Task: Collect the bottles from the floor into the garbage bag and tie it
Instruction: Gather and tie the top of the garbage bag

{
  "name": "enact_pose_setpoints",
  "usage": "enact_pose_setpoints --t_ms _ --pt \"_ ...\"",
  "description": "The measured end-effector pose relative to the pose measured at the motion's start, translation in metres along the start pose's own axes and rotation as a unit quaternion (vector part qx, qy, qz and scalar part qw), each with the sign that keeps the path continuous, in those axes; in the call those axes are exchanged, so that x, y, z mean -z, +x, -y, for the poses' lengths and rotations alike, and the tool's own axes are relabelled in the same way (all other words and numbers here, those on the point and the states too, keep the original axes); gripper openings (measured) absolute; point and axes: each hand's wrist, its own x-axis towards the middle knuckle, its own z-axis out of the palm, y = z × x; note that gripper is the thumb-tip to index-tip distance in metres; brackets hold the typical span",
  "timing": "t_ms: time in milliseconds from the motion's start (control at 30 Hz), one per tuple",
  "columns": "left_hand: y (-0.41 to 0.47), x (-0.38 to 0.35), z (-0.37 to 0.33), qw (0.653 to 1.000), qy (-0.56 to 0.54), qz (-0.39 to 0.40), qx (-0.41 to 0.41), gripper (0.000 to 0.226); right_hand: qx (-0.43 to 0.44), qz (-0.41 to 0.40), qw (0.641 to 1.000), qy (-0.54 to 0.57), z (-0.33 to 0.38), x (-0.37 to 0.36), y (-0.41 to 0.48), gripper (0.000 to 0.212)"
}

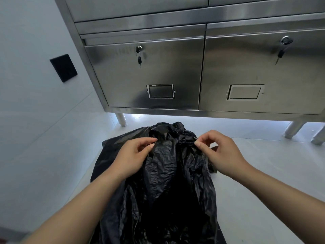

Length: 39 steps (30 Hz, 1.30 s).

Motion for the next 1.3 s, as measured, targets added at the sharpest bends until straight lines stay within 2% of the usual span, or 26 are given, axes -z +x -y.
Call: enact_pose_setpoints --t_ms 67,233,467,600,733,800,933,1033,1167,1300 --pt "-0.001 0.000 -0.004 1.000 0.016 0.009 -0.007 0.017 0.017 0.018 1.000 0.012 0.006 0.000 -0.001 0.012" --pt "0.001 -0.002 -0.012 0.999 0.016 -0.049 -0.014 0.023 0.004 0.030 1.000 0.004 0.012 -0.007 0.003 0.013" --pt "-0.005 -0.018 -0.012 0.999 -0.025 -0.016 0.030 0.023 -0.071 0.066 0.994 0.053 0.004 -0.013 -0.003 0.014" --pt "-0.008 -0.029 -0.020 0.998 0.050 -0.004 -0.042 0.020 -0.085 0.087 0.984 0.127 0.009 -0.014 -0.002 0.015" --pt "-0.010 -0.033 -0.032 0.980 0.119 0.034 -0.154 0.036 -0.119 0.102 0.963 0.221 0.014 -0.009 0.002 0.017" --pt "-0.011 -0.034 -0.035 0.979 0.117 0.045 -0.164 0.035 -0.107 0.124 0.959 0.230 0.016 -0.004 0.002 0.015" --pt "-0.012 -0.040 -0.034 0.985 0.110 0.021 -0.135 0.022 -0.079 0.156 0.963 0.203 0.017 -0.004 0.000 0.013" --pt "-0.009 -0.044 -0.031 0.988 0.104 -0.006 -0.118 0.009 -0.077 0.141 0.971 0.178 0.015 -0.005 0.001 0.013" --pt "-0.008 -0.045 -0.028 0.993 0.077 -0.016 -0.091 0.006 -0.069 0.116 0.980 0.148 0.012 -0.007 -0.001 0.008" --pt "-0.010 -0.048 -0.028 0.995 0.057 -0.017 -0.082 0.006 -0.055 0.064 0.995 0.050 0.012 -0.012 -0.004 0.024"
